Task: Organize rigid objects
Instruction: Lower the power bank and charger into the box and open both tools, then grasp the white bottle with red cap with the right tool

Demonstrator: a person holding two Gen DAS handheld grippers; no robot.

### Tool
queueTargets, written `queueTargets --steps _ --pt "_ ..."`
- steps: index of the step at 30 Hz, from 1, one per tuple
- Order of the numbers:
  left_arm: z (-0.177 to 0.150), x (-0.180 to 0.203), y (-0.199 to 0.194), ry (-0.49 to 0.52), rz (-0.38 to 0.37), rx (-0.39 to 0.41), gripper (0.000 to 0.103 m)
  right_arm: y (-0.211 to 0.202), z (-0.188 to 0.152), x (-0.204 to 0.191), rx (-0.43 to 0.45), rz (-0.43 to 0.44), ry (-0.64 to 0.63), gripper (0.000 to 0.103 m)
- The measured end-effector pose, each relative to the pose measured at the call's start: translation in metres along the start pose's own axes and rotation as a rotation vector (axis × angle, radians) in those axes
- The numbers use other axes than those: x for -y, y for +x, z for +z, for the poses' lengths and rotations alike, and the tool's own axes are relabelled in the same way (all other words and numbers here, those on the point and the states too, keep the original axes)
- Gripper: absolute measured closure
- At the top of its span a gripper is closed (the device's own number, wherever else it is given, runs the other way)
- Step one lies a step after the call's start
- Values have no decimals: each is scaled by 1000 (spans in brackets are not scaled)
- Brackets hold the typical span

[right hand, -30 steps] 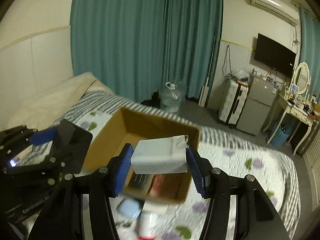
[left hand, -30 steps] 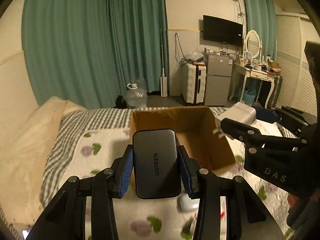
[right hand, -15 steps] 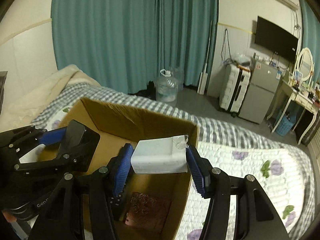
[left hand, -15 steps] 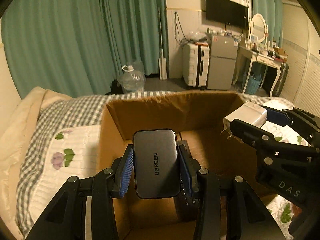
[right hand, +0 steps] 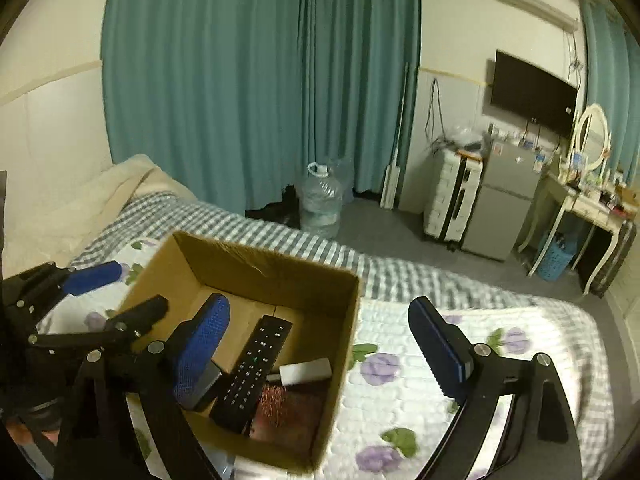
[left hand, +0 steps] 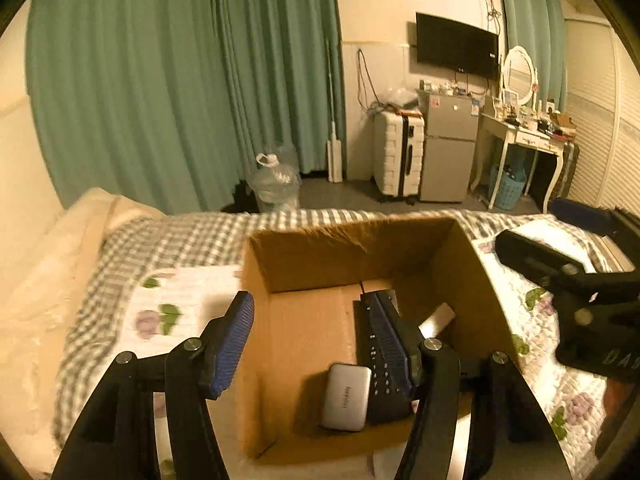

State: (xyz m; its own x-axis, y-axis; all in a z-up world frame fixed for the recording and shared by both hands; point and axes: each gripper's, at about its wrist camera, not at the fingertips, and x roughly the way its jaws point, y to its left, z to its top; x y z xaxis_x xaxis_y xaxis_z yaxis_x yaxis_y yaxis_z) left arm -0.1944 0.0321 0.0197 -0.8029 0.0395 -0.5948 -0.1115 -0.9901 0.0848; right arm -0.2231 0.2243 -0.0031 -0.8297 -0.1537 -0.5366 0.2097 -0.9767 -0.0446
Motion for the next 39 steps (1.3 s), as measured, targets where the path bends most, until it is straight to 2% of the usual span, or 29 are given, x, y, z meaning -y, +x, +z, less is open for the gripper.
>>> queueTargets --steps 6,10,13,17,19,23,27,32,34,39 --pt "-16 -14 -69 -12 18 44 35 -79 0 -17 35 14 -46 12" --pt "-44 -24 -97 -23 37 33 35 -112 -25 -32 15 30 -69 12" --pt "-68 -27 -107 -29 56 23 35 -122 -58 -44 -25 43 -76 12" --pt "-111 -30 -104 -64 50 -31 35 -111 -101 -53 -109 64 -57 12" --pt "-129 -29 -95 -75 55 -70 35 -96 -123 -55 -171 83 -41 12" --pt "-161 -24 -67 -94 62 -167 35 -65 -159 -58 -266 63 -47 12" --pt "-181 -27 -49 -106 72 -214 35 -34 -176 -59 -326 65 -23 12" --pt "-190 -27 -34 -112 81 -251 35 -1 -184 -56 -373 66 -2 12" --pt "-191 -29 -29 -121 77 -263 35 7 -184 -54 -380 58 -1 16" --pt "-188 -28 -24 -121 69 -269 35 33 -191 -49 -431 39 9 35"
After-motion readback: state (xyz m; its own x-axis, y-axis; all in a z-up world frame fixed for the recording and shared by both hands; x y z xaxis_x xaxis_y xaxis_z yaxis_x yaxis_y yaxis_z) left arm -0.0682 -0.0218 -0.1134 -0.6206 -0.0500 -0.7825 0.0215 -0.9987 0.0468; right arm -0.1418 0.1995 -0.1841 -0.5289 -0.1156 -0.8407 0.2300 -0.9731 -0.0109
